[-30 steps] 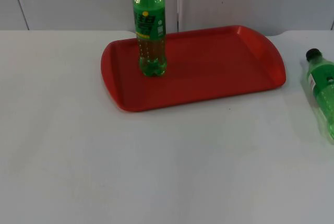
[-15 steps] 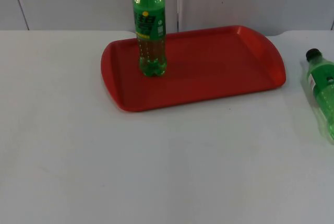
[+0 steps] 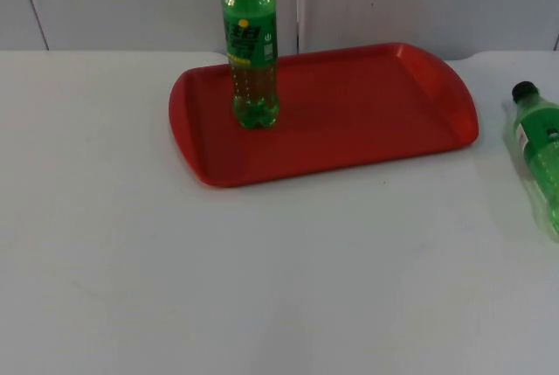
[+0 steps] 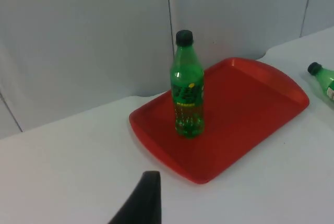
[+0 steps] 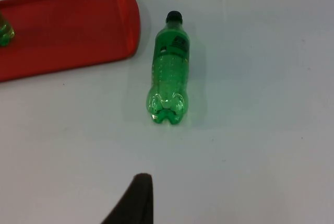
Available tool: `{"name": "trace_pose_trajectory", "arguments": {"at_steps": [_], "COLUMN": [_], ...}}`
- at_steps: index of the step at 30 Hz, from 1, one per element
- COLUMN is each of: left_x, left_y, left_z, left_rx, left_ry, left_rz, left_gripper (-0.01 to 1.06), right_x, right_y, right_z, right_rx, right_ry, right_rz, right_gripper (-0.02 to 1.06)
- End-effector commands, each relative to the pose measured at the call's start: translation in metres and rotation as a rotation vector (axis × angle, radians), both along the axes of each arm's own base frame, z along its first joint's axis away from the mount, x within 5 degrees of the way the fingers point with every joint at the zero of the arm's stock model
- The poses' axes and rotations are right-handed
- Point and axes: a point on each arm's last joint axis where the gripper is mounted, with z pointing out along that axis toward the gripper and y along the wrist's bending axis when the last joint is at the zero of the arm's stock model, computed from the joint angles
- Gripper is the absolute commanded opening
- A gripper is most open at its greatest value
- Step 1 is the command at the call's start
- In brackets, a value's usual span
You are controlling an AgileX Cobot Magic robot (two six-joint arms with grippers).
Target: Place the bottle upright on the tray.
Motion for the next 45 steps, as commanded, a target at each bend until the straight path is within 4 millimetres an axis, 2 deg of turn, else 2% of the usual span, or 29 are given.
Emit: {"name": "trace_pose_trajectory", "arguments": {"at_steps": [1, 3, 8, 20, 31, 38, 45], "left_x": [-0.009, -0.011, -0.02, -0.047, -0.064, -0.057, -0.058], "left_y": [0.002, 0.003, 0.006, 0.017, 0.025, 0.022, 0.023], "left_z": [0.001, -0.002, -0.035, -0.06, -0.082, -0.1, -0.105], "left_rx": [-0.013, -0.015, -0.03, -0.059, -0.024, -0.008, 0.011], "left_ry": [-0.014, -0.018, 0.027, -0.044, 0.005, 0.069, 0.103], "left_rz": [-0.011, -0.011, -0.002, 0.017, 0.033, 0.035, 0.038], "left_gripper": [1.05, 1.05, 1.05, 1.05, 1.05, 1.05, 1.05], "right_x": [0.0, 0.0, 0.0, 0.0, 0.0, 0.0, 0.0], "right_y": [0.0, 0.0, 0.0, 0.0, 0.0, 0.0, 0.0], "right_z": [0.0, 0.0, 0.0, 0.0, 0.0, 0.0, 0.001], "right_rx": [0.0, 0.0, 0.0, 0.0, 0.0, 0.0, 0.0], "right_ry": [-0.01, -0.01, -0.01, -0.01, -0.01, -0.01, -0.012], "right_rz": [-0.003, -0.003, -0.003, -0.003, -0.003, -0.003, -0.003], "right_gripper": [1.05, 1.05, 1.05, 1.05, 1.05, 1.05, 1.05]}}
